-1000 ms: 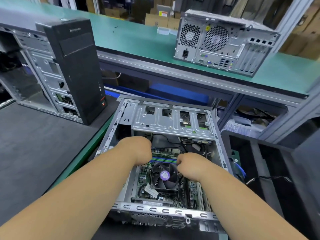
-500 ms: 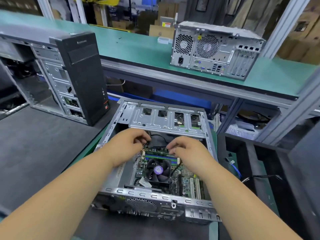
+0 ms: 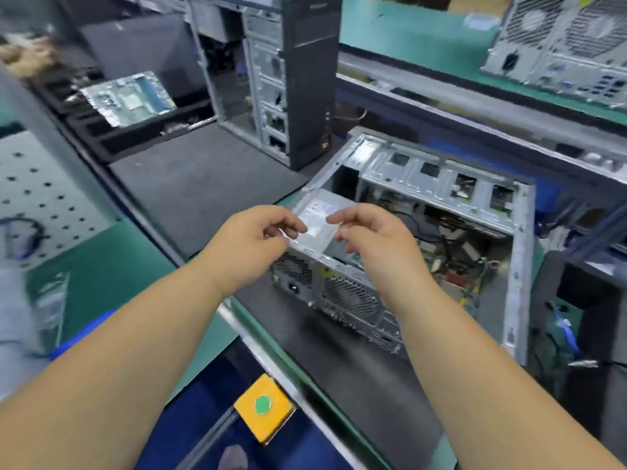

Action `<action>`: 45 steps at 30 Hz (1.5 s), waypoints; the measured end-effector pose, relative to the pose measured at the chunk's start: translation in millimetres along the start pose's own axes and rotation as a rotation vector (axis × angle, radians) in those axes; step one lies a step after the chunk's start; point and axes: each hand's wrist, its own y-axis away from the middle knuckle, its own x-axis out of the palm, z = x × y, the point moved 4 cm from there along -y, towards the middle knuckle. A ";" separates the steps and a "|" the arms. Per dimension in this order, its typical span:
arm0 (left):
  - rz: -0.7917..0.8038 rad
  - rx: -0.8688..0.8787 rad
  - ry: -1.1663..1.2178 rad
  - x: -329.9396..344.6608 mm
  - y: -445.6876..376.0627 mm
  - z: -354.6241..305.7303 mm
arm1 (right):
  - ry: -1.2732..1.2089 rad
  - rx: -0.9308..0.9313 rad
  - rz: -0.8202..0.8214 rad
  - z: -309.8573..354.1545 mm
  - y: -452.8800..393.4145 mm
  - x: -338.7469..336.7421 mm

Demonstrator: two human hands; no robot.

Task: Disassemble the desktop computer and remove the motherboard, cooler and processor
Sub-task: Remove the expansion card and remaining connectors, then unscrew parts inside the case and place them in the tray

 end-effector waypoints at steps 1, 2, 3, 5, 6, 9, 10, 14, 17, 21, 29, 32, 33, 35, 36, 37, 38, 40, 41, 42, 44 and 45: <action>-0.030 -0.013 -0.012 -9.5 5.1 5.3 | -0.003 -0.007 0.033 3.7 1.7 10.8; -0.059 -0.025 -0.019 -18.4 9.1 10.7 | 0.000 -0.015 0.068 6.8 3.1 21.1; -0.086 -0.037 -0.021 -26.7 12.5 16.4 | 0.011 -0.024 0.097 8.6 4.0 30.5; -0.127 -0.064 -0.017 -41.6 18.4 29.7 | 0.035 -0.039 0.128 9.0 4.5 46.0; -0.139 -0.078 -0.006 -48.0 20.9 37.7 | 0.041 -0.042 0.131 7.7 3.9 52.7; -0.157 -0.147 0.019 -65.0 29.7 69.1 | 0.049 -0.012 0.120 -2.6 4.5 76.3; -0.163 -0.178 0.024 -69.8 33.0 81.3 | 0.051 0.004 0.117 -7.1 4.9 85.7; -0.181 -0.293 0.067 -93.2 50.9 131.0 | 0.068 0.050 0.158 -18.1 6.3 132.9; -0.212 -0.331 0.092 -118.3 65.8 160.3 | 0.082 0.053 0.198 -17.5 7.5 169.8; -0.271 -0.365 0.114 -158.5 80.0 192.3 | 0.072 0.058 0.258 -14.2 11.6 210.9; -0.170 -0.541 -0.210 -157.7 99.6 258.7 | 0.067 0.125 0.299 -17.9 17.9 263.2; 0.038 -0.570 -0.675 -131.5 104.6 285.6 | 0.096 0.122 0.299 -19.4 18.4 269.4; 0.098 -0.567 -0.772 -124.0 105.9 293.8 | 0.098 0.121 0.294 -19.9 18.1 269.6; 0.178 -0.581 -0.874 -114.2 107.7 308.9 | 0.106 0.123 0.283 -21.2 17.4 268.2; 0.197 -0.593 -0.899 -111.0 108.2 314.5 | 0.107 0.126 0.277 -22.0 17.2 266.9; 0.209 -0.602 -0.917 -108.4 108.4 319.4 | 0.103 0.131 0.272 -23.2 17.1 265.2; 0.215 -0.604 -0.937 -105.9 108.4 322.9 | 0.099 0.137 0.271 -24.5 17.0 263.6; 0.220 -0.588 -0.990 -102.1 108.0 325.5 | 0.107 0.151 0.276 -27.6 17.7 260.5; 0.221 -0.577 -1.018 -101.1 107.8 326.2 | 0.109 0.157 0.280 -29.5 18.0 258.9; 0.227 -0.566 -1.041 -100.0 107.7 327.2 | 0.108 0.161 0.284 -31.8 17.9 257.4; 0.245 -0.550 -1.065 -97.3 107.8 328.5 | 0.107 0.163 0.289 -35.4 17.9 253.1; 0.257 -0.541 -1.074 -96.8 107.8 327.3 | 0.101 0.163 0.288 -36.6 17.6 250.5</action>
